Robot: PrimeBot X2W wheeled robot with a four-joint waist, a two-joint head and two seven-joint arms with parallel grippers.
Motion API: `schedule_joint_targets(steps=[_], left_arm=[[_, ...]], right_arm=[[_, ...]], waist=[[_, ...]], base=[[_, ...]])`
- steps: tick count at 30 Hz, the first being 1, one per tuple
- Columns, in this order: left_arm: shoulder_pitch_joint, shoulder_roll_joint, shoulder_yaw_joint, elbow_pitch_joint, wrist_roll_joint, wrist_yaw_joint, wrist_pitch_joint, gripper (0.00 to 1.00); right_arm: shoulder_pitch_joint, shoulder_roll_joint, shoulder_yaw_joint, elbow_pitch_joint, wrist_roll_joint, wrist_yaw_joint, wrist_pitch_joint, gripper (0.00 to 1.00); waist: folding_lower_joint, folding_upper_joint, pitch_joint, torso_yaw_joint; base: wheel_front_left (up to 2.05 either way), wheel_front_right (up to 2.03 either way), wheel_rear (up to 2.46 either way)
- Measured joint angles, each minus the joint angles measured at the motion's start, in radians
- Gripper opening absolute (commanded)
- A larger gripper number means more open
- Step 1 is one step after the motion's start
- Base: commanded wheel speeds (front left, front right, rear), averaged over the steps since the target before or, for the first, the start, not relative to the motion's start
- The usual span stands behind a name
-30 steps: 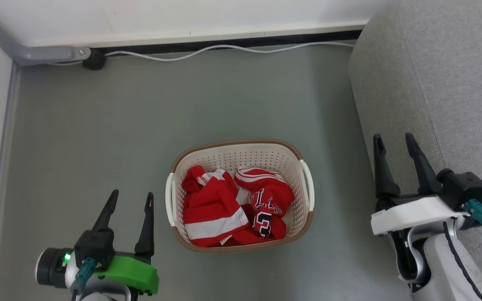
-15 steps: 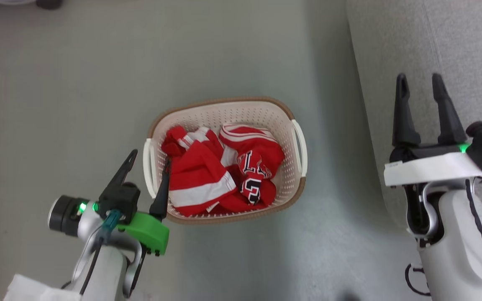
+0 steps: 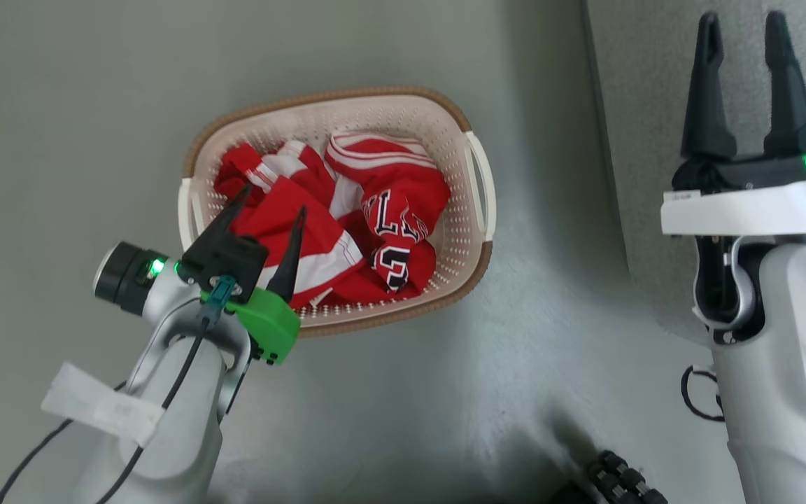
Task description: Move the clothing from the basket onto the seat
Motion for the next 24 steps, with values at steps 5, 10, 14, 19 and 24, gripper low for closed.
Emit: schedule_joint_targets(steps=[5, 10, 14, 19, 24], left_arm=[[-0.073, 0.001, -0.022, 0.041, 0.024, -0.006, 0.011, 1.00], [-0.166, 0.002, -0.041, 0.096, 0.062, -0.010, 0.029, 1.00], [-0.205, 0.004, -0.050, 0.153, 0.070, -0.015, 0.036, 1.00], [-0.240, 0.004, -0.051, 0.215, 0.077, -0.015, 0.049, 1.00], [-0.271, 0.004, -0.050, 0.272, 0.078, -0.017, 0.061, 1.00]], right_arm=[[-0.054, 0.000, -0.004, -0.017, 0.000, 0.001, 0.000, 1.00], [-0.111, 0.000, -0.009, -0.029, 0.000, 0.009, 0.000, 1.00], [-0.134, 0.000, -0.014, -0.026, 0.000, 0.013, -0.001, 1.00], [-0.147, 0.000, -0.019, -0.013, 0.000, 0.019, -0.001, 1.00], [-0.153, 0.000, -0.020, -0.003, 0.000, 0.027, -0.001, 1.00]], waist=[[0.0000, 0.0000, 0.073, -0.013], [0.0001, 0.0000, 0.159, -0.022], [0.0002, 0.0000, 0.208, -0.027], [0.0001, 0.0000, 0.247, -0.031], [0.0001, 0.0000, 0.258, -0.032]], base=[[0.00, 0.00, 0.00], [0.00, 0.00, 0.00], [0.00, 0.00, 0.00], [0.00, 0.00, 0.00], [0.00, 0.00, 0.00]])
